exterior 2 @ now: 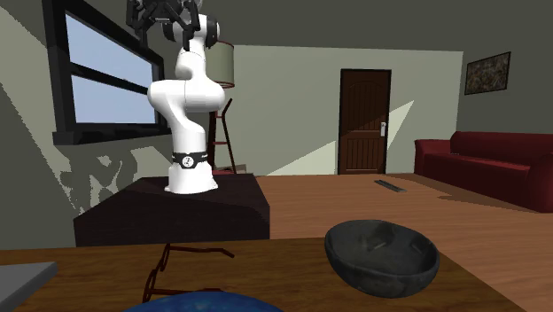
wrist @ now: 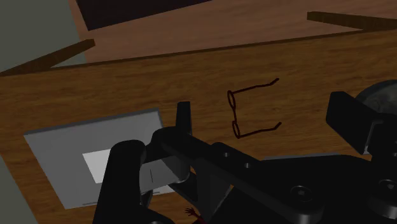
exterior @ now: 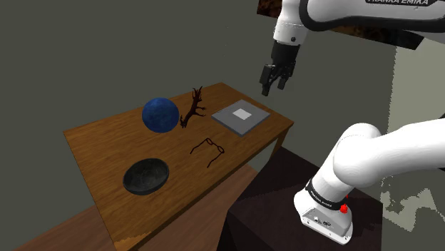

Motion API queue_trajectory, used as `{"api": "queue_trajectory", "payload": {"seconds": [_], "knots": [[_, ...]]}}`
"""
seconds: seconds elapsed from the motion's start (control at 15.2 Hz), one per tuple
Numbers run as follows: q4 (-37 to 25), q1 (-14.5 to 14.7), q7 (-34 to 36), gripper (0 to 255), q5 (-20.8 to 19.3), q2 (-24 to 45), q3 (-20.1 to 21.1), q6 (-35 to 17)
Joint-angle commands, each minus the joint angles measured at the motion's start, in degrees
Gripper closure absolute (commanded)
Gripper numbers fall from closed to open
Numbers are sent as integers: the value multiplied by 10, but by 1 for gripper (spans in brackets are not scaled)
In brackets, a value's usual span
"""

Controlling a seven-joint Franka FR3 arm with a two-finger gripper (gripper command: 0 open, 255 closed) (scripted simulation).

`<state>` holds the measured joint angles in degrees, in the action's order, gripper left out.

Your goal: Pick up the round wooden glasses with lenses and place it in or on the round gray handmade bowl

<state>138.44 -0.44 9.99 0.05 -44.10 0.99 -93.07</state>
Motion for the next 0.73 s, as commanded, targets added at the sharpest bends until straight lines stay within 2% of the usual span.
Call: {"api": "queue_trajectory", "payload": {"seconds": [0.0,0.33,0.66], "knots": [[0,0,0,0,0,0,0,0],[72,4,-9,0,-2,33,0,-121],[122,7,-18,0,-4,94,0,-250]]}}
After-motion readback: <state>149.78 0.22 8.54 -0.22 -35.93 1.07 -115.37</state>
